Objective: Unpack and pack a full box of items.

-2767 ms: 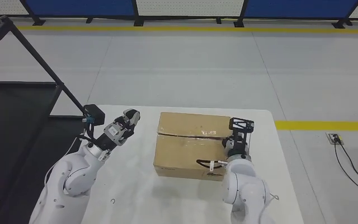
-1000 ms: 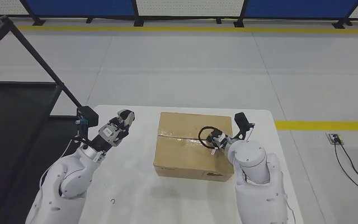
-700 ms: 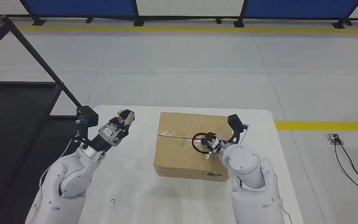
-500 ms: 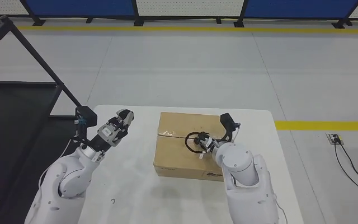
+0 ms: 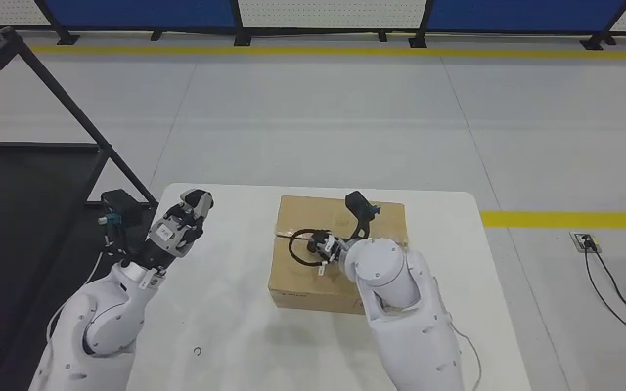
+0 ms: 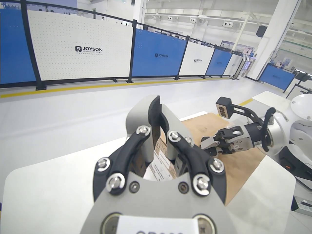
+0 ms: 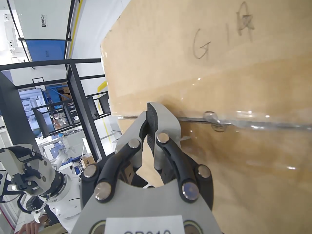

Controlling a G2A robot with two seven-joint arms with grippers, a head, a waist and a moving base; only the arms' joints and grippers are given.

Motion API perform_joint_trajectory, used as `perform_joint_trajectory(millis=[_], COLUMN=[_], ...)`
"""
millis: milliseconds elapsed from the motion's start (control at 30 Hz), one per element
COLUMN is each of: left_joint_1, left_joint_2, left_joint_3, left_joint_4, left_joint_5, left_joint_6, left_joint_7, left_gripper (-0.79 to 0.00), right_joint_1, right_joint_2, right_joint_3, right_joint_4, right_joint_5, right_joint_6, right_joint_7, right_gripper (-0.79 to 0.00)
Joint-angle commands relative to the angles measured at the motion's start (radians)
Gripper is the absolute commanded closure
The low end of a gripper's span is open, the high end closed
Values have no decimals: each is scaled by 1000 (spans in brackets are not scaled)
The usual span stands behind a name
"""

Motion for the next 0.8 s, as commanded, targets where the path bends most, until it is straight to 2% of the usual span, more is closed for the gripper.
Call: perform_joint_trajectory(millis=[0,333,633,767], left_joint_1=[6,25,29,19], left_joint_2=[1,6,11,13], left_joint_3=[-6,-28,-42,-45], left_joint_4=[-3,-12,-21,-17], left_joint_5=[-2,-12,-27,-40], left_joint_6=[-2,-13,-36,-48], left_joint_7=[1,4,-12,-22], left_gripper=[0,0,0,0], right_joint_1=[9,22,-192,-269], right_joint_2=[-1,0,38,52], right_joint_3=[-14,-45,142,255], right_joint_4=[15,11,-463,-594], right_joint_5=[7,38,86,132], right_joint_6=[1,-4,-35,-43], right_joint_7=[-5,-35,-36,-35], right_gripper=[0,0,0,0])
